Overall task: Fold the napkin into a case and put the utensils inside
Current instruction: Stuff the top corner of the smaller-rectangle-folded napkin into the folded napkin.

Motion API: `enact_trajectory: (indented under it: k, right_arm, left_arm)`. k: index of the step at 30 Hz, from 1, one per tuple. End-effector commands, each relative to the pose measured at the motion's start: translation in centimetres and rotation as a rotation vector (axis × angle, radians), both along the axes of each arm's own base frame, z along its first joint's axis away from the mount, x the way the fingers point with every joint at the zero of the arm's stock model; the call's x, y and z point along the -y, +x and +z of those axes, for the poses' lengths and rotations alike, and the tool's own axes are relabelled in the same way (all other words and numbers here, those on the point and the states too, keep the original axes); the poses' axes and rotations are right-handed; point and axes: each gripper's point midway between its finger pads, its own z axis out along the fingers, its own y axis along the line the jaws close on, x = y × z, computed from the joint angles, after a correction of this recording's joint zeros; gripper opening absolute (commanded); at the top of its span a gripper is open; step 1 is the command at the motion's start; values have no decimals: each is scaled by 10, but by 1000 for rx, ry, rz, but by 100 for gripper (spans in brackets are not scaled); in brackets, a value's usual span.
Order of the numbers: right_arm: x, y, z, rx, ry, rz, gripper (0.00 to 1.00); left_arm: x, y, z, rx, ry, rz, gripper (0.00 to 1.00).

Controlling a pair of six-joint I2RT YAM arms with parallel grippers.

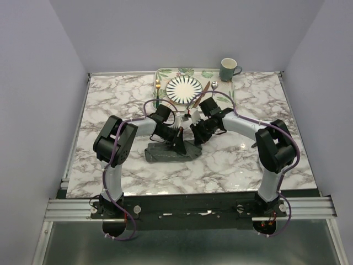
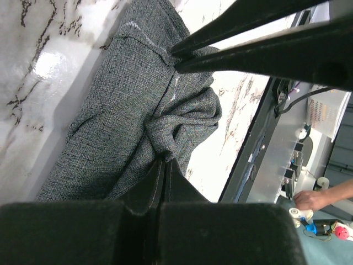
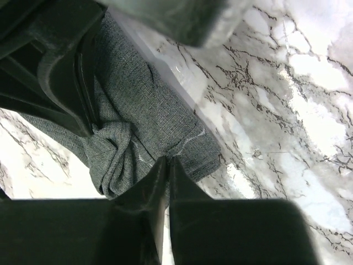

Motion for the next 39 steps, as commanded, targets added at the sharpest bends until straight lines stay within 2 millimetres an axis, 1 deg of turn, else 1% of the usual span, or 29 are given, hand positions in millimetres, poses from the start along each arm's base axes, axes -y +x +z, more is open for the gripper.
enact_trajectory:
  k: [1, 7, 10, 12, 18, 25, 28, 32, 39]
  right_arm:
    - [-4, 4, 15, 48, 17, 8, 1]
    - [-8, 3, 33, 63, 58, -4, 1]
    - [-8, 2, 37, 70, 67, -5, 1]
    - [-7, 0, 36, 65, 68, -4, 1]
    - [-7, -5, 32, 52, 69, 6, 1]
    - [-5, -4, 24, 42, 50, 1, 1]
    - [-6, -4, 26, 43, 56, 4, 1]
    - [-7, -1, 31, 55, 65, -6, 1]
    - [-9, -2, 33, 50, 80, -13, 1]
  left_arm:
    - [-1, 12, -4, 13, 27, 27, 0]
    - [2, 16, 0, 18, 17, 26, 0]
    - [2, 18, 2, 18, 17, 28, 0]
    - [4, 19, 2, 14, 16, 30, 0]
    - [8, 30, 7, 22, -6, 44, 0]
    - [14, 36, 20, 38, -49, 33, 0]
    - [15, 40, 19, 33, -48, 39, 0]
    - [16, 46, 12, 27, -26, 45, 0]
    - [18, 48, 3, 2, -17, 45, 0]
